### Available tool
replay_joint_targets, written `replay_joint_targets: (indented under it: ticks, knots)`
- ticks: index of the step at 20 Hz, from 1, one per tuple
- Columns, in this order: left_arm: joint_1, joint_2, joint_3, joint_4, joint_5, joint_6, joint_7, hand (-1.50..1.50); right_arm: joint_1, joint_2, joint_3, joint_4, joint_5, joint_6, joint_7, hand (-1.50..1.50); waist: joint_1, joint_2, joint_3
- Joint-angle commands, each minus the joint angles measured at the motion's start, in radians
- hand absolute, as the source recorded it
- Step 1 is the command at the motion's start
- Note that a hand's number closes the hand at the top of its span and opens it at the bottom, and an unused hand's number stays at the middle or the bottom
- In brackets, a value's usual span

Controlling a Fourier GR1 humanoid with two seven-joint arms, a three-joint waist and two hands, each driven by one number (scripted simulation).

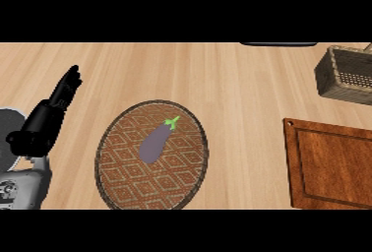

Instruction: Pick the croissant from the cutting board and place it in the basket

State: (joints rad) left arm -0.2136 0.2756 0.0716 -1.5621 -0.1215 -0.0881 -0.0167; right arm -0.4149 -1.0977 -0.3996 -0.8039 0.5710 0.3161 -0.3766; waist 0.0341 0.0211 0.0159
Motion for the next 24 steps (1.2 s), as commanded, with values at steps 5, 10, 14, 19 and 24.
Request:
replay_joint_targets:
  ticks: [5,10,14,19,24]
  knots:
    - [-0.012,-0.005,-0.020,0.000,-0.005,-0.013,0.001,0.00,-0.201,-0.099,-0.217,0.210,-0.242,0.172,-0.204,1.50,0.028,0.000,-0.006]
    - [-0.040,0.005,-0.018,0.013,0.004,-0.032,0.004,0.00,-0.328,-0.202,-0.197,0.278,-0.253,0.299,-0.233,1.50,0.060,0.007,-0.011]
    - [-0.075,-0.041,-0.060,0.033,-0.034,0.004,0.026,0.00,-0.457,-0.250,-0.155,0.288,-0.276,0.418,-0.166,1.50,0.059,0.006,-0.015]
    - [-0.066,-0.006,-0.038,0.013,-0.011,-0.031,0.023,0.00,-0.545,-0.235,-0.068,0.295,-0.256,0.462,-0.106,1.50,0.077,0.005,-0.015]
    - [-0.060,-0.022,-0.053,0.043,-0.044,-0.008,-0.002,0.00,-0.722,-0.170,0.013,0.286,-0.250,0.486,0.043,1.50,0.074,0.004,-0.019]
